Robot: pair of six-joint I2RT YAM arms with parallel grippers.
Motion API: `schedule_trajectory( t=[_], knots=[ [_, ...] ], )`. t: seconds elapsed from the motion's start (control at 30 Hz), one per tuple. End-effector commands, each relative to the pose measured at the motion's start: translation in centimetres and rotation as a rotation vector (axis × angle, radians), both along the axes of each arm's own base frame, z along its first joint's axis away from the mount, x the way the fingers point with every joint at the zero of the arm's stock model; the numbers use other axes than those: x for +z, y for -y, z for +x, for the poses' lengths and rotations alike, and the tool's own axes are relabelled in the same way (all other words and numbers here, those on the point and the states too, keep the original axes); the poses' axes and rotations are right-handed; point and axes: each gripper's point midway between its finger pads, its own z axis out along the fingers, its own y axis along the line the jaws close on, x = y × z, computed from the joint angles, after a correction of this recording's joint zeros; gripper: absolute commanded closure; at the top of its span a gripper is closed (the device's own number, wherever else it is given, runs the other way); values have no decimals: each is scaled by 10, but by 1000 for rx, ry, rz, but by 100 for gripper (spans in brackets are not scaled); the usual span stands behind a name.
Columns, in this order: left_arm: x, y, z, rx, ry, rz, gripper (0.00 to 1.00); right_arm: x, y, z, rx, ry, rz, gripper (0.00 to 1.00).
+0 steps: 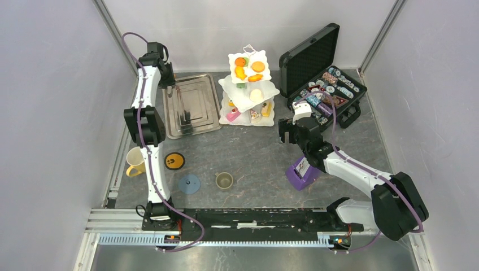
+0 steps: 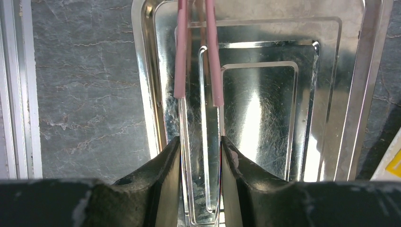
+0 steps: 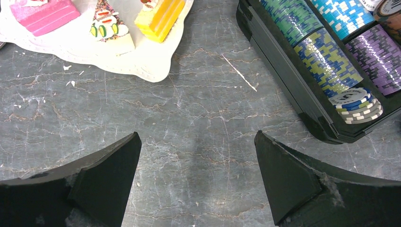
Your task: Serve the afternoon tea
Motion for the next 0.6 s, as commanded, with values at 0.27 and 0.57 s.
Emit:
schedule_trajectory(
  t=[0.27,0.57],
  knots=[
    [11,-10,28,-34,108,39,59,10,-2,10,-12,30,-3,2],
    [3,-16,29,-30,94,65,55,9,-1,11,-16,27,-4,2]
  ],
)
